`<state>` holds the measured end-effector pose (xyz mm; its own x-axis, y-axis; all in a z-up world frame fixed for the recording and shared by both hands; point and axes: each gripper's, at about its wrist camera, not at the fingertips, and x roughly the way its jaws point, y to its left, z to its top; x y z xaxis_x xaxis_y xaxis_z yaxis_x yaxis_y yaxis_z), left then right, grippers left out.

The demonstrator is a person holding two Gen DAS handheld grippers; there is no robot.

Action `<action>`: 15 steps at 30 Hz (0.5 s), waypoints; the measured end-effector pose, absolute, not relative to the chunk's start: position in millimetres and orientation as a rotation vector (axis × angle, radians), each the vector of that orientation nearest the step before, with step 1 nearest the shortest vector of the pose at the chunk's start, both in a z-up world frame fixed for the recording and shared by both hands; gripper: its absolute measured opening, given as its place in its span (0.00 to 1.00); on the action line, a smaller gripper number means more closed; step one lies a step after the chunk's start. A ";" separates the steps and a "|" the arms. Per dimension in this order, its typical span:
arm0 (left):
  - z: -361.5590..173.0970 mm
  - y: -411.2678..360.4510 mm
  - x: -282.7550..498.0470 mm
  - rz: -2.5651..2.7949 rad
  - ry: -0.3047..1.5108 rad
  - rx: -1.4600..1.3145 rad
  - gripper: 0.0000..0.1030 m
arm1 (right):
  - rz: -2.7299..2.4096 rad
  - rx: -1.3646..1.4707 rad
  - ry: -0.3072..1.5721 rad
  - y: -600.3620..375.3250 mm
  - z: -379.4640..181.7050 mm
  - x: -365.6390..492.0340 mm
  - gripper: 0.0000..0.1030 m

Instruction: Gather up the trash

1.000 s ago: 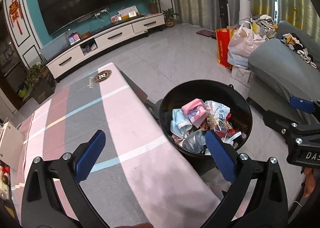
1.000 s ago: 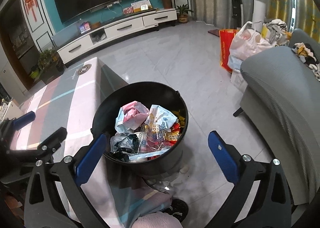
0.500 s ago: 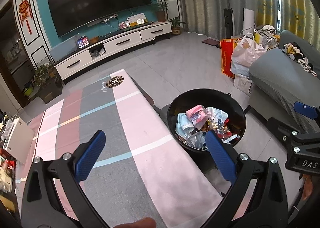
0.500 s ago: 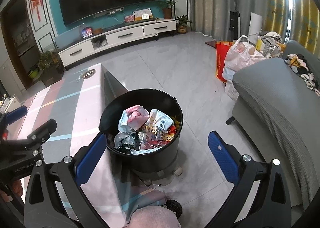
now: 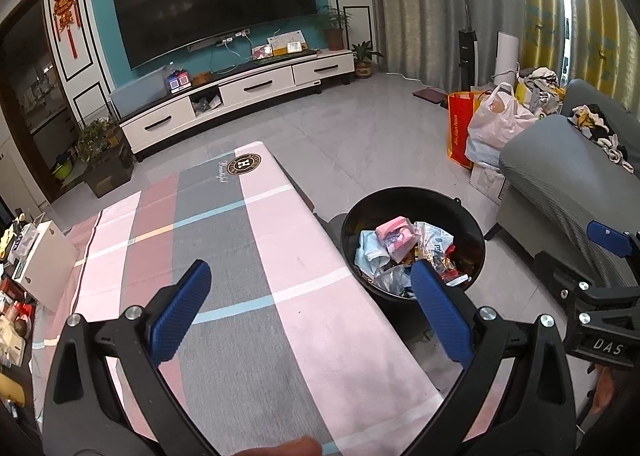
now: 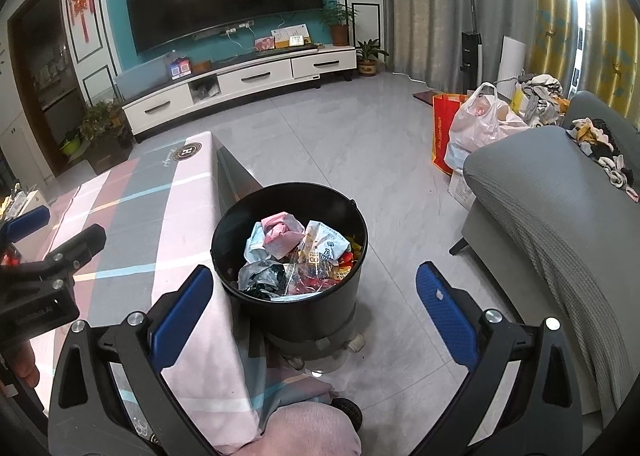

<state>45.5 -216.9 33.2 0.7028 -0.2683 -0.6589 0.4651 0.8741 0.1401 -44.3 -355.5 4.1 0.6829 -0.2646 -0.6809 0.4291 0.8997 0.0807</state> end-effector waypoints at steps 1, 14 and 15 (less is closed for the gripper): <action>33.9 -217.0 44.7 -0.409 0.678 0.311 0.97 | -0.393 0.242 0.720 -355.2 4.0 -44.5 0.97; 33.4 -217.6 36.0 -0.417 0.689 0.333 0.97 | -0.385 0.230 0.702 -346.7 11.0 -48.0 0.97; 32.4 -217.6 35.6 -0.419 0.690 0.335 0.97 | -0.383 0.229 0.703 -345.8 10.7 -47.8 0.97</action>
<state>35.6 -217.6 32.4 0.6947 -0.2593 -0.6709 0.4757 0.8653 0.1581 -47.8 -345.8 10.7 0.6978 -0.2640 -0.6659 0.4158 0.9062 0.0765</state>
